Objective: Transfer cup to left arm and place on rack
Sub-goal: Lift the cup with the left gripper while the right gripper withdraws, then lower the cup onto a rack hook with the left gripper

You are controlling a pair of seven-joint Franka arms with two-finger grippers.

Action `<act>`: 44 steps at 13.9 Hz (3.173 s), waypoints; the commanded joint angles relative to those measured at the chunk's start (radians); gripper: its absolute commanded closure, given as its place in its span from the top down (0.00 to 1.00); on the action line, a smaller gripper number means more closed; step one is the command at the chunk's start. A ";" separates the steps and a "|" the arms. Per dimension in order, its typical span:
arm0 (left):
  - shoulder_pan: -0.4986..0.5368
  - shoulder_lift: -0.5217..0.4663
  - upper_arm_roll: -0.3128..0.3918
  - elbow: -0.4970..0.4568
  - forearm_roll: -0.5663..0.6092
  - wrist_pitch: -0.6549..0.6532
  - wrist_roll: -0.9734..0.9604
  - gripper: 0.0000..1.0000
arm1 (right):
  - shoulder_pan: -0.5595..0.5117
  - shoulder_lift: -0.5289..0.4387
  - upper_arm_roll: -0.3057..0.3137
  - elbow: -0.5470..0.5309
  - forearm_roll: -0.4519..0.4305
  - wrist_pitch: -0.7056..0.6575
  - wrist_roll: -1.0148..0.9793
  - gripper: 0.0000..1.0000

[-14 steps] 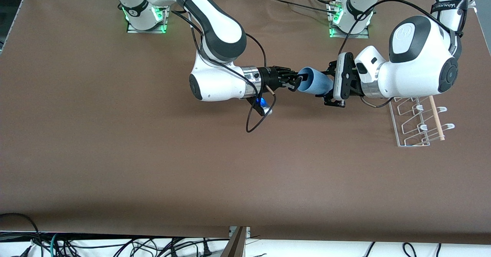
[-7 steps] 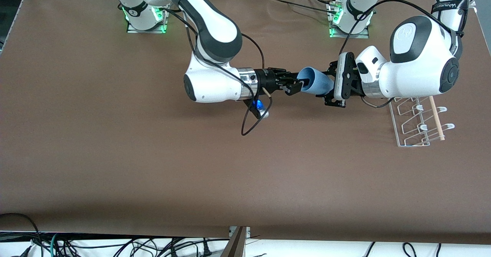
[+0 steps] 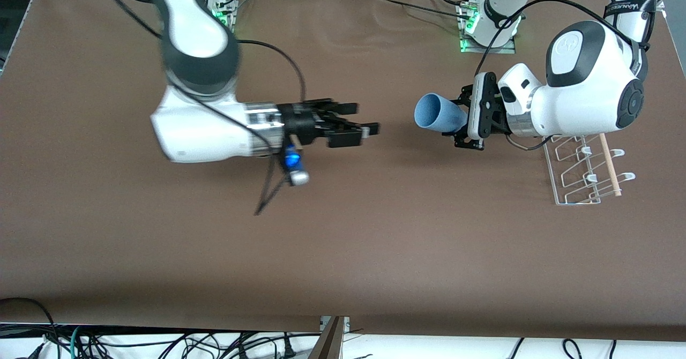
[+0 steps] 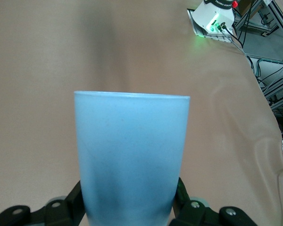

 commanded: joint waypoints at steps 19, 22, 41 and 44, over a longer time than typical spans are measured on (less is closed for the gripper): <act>-0.100 0.049 -0.023 0.021 1.176 -0.505 -0.629 0.00 | -0.198 -0.304 -0.306 -0.111 -0.818 -0.454 -0.442 0.99; -0.103 0.063 -0.023 -0.013 1.350 -0.517 -0.674 0.00 | -0.204 -0.484 -0.139 -0.417 -1.066 -0.239 -0.442 0.99; 0.009 0.172 -0.035 -0.317 1.924 -0.344 -0.991 0.00 | -0.428 -0.664 0.113 -0.656 -1.301 -0.126 -0.726 0.99; 0.028 0.174 -0.035 -0.335 1.939 -0.315 -1.013 0.00 | -0.442 -0.656 0.132 -0.600 -1.293 -0.210 -0.797 0.99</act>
